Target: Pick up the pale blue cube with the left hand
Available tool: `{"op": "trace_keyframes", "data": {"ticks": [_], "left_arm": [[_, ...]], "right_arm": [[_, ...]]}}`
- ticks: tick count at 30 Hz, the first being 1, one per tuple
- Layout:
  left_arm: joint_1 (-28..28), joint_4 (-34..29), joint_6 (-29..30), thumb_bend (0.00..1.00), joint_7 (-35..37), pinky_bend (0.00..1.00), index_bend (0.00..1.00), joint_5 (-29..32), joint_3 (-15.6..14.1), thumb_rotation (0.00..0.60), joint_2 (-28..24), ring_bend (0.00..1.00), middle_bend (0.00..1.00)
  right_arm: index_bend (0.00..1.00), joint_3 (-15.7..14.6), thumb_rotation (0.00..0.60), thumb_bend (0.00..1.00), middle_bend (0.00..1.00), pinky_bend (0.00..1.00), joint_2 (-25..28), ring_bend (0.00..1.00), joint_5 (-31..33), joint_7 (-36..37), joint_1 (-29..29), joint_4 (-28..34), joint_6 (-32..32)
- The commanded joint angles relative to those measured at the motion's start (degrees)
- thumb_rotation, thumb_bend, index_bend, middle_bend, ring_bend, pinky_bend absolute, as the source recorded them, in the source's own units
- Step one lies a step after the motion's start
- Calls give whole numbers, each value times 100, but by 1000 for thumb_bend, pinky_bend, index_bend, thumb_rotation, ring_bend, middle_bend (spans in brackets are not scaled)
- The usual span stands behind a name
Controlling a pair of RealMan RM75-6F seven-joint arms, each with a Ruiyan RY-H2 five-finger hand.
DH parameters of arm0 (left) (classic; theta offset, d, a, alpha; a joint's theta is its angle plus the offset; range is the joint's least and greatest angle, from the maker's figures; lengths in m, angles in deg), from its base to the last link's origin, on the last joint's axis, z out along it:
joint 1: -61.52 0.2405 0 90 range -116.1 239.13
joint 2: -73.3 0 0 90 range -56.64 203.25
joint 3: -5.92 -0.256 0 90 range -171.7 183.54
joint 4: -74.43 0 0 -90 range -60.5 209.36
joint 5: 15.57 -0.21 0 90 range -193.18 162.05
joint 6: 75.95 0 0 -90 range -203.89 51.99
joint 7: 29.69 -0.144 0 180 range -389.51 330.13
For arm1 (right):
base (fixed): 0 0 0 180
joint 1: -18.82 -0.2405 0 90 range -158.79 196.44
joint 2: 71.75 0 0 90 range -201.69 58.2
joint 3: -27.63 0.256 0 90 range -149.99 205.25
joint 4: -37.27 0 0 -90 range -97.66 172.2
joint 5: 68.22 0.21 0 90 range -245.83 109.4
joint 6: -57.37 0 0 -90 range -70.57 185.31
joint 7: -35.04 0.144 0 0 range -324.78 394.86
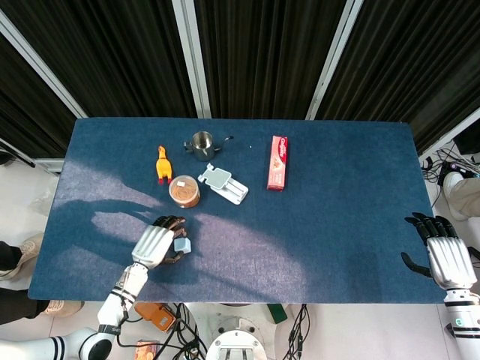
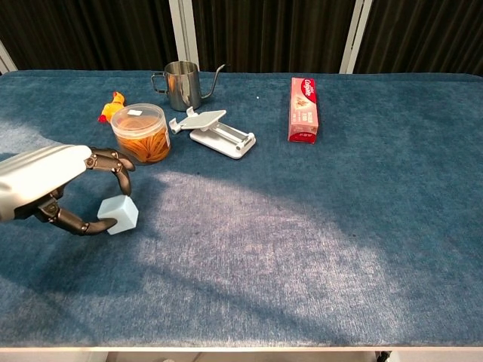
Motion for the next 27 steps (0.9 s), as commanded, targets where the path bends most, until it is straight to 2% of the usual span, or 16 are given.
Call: {"op": "trace_keyframes", "data": {"ticks": [1,8,15,20,23,27], "left_arm": [[2,-32,12,315,12,184,492,2,-9,600,-50,152,186],[11,-472,297,326,-110,184,500,-248,17,600,-401,152,186],[-56,-1378,546,325,-88,184,500,-751,59,600,-1043,152,186],[-178,-2127,595,325,-17,184,501,-1030,206,600,-1652,152,186],[-264,-2500,572,326,175,184,501,-1049,354,600,-1966,152,186],[-398,-2922,394,326,982,184,500,-878,543,600,-2360,152,186]], "right_arm": [[264,-1,600,392,221,176,0,227,-6,-2,-1,-2,-2],[264,-3,600,392,221,176,4,227,-12,15,1,-2,-7],[264,-5,600,392,221,176,6,227,-17,8,3,2,-13],[264,-8,600,392,221,176,7,227,-24,-5,6,7,-19],[264,-14,600,392,221,176,5,227,-38,-19,13,11,-35],[264,-20,600,392,221,176,12,227,-52,-20,22,18,-52]]}}
